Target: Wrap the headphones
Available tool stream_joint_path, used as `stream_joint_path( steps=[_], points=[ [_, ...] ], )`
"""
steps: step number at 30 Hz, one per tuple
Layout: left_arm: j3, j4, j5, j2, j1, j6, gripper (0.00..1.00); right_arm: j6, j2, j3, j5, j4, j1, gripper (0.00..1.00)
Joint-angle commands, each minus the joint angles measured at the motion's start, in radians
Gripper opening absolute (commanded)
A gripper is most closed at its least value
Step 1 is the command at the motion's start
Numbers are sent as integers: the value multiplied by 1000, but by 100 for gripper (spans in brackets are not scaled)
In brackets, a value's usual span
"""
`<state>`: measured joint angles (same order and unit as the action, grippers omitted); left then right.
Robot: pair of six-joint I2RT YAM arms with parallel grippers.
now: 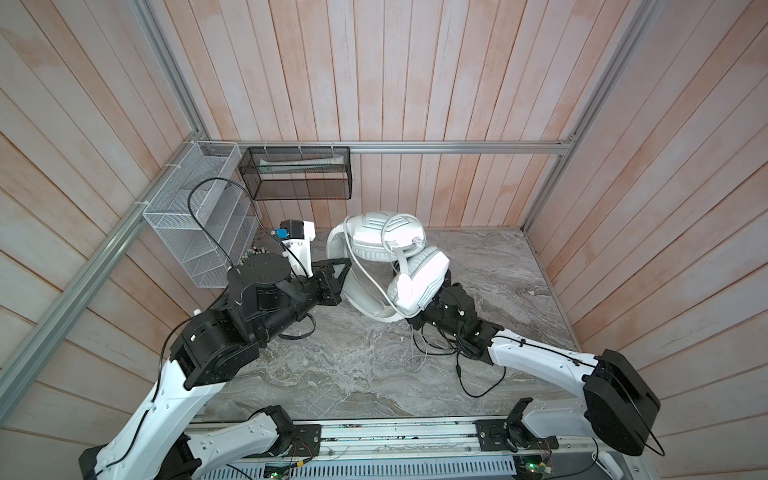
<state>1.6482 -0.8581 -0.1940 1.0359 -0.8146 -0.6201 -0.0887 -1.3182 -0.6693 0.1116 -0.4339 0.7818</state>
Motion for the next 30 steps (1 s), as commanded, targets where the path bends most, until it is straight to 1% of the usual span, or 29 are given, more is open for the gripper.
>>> stream_joint_path(
  steps=[1,6,10,14,18,23,28,30],
  points=[
    [130,-35,-97,21,-1,10,0,-60,19,61,52,-105,-3,47],
    [280,-149,-165,90,0,28,0,-106,-5,162,77,-210,-3,48],
    [333,-204,-180,122,5,35,0,-136,-28,224,124,-299,-3,50],
    [368,-219,-202,127,9,46,0,-167,-76,242,114,-316,-2,49],
    [385,-221,-236,117,11,56,0,-198,-88,269,107,-336,-2,49],
    [469,-246,-263,135,12,80,0,-215,-58,275,152,-303,7,49],
    [570,-282,-297,165,12,108,0,-229,74,257,148,-212,61,51],
    [616,-290,-300,176,12,120,0,-241,99,232,155,-164,79,51]
  ],
)
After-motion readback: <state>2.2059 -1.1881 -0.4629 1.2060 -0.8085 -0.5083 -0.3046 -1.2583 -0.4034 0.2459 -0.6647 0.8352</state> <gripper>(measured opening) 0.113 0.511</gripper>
